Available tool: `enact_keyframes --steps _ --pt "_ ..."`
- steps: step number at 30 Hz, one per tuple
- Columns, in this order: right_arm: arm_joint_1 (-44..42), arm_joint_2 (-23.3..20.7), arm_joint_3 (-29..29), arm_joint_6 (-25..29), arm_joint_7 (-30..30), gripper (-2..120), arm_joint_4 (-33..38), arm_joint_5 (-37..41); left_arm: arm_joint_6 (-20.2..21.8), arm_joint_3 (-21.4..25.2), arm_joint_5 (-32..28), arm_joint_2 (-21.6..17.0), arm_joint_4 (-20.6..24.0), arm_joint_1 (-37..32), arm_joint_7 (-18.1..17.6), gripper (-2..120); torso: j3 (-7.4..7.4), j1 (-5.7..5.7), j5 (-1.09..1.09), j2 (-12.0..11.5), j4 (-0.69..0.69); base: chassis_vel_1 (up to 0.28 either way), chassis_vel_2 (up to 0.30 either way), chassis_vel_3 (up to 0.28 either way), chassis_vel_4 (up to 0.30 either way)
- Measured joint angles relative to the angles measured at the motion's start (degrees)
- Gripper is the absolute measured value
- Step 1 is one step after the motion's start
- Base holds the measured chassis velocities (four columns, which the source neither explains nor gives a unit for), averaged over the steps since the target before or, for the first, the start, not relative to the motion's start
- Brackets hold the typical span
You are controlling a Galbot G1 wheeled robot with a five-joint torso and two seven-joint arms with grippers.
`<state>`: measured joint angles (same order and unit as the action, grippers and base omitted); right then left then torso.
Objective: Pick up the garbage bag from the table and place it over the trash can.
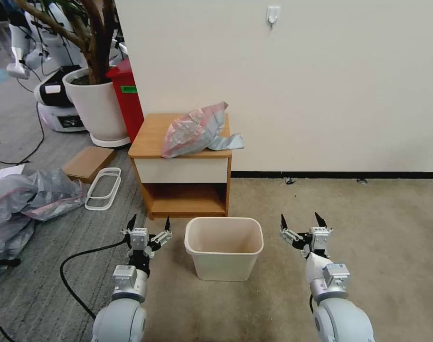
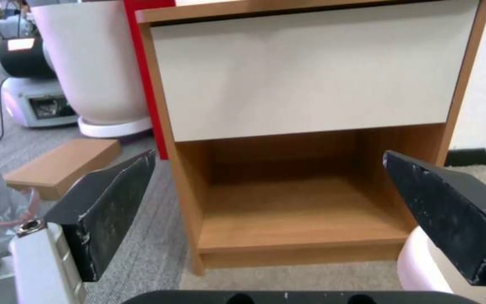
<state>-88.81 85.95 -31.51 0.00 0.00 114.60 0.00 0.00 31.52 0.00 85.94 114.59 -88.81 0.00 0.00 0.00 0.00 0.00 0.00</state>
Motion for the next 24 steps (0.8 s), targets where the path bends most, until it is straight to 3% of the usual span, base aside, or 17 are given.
enact_keyframes --steps 24 --pt "0.00 0.00 0.00 0.00 0.00 100 0.00 0.00 0.00 0.00 0.00 0.00 0.00 0.00 0.00 100 0.00 0.00 0.00 0.00 0.00 0.000 0.000 0.000 0.000"
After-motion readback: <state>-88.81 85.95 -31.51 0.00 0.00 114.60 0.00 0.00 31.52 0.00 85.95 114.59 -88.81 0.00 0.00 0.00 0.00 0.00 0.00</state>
